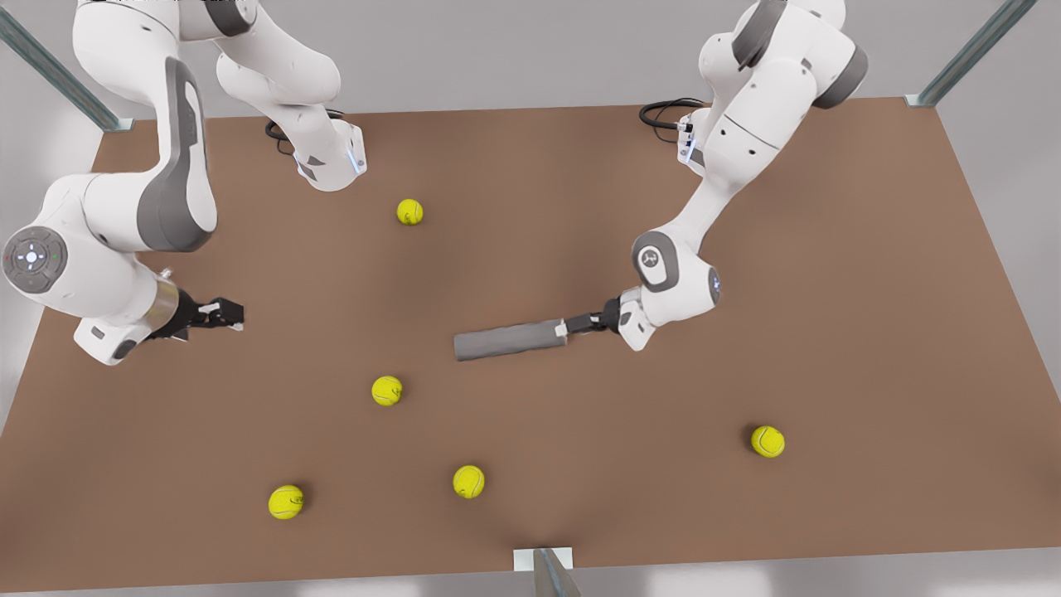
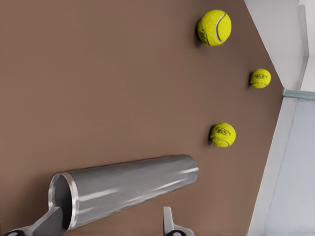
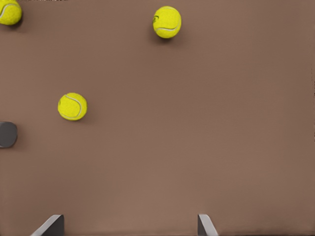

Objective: Put the tennis tube upright

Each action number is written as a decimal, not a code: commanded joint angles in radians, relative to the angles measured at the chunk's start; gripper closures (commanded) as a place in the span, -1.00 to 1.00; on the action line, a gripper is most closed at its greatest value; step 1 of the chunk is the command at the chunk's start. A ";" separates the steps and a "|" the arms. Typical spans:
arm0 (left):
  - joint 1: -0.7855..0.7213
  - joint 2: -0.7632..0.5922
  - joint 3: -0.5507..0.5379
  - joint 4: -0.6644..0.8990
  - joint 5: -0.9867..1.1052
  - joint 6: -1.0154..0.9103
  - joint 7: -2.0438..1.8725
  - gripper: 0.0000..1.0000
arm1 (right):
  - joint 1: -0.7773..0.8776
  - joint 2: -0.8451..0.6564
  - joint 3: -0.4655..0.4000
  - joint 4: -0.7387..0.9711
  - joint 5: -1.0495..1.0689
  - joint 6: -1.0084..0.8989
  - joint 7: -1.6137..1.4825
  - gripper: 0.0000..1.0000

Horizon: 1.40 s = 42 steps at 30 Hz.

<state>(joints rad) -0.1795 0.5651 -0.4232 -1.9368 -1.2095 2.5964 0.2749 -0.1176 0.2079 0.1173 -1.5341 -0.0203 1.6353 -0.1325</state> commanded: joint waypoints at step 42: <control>-0.021 0.151 -0.008 0.119 -0.486 -0.093 0.484 -1.00 | -0.030 0.034 0.001 0.015 0.026 -0.032 0.221 -1.00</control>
<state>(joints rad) -0.2011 0.7182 -0.4312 -1.8229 -1.6719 2.5289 0.6982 -0.1457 0.2424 0.1180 -1.5183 0.0056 1.6044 0.0680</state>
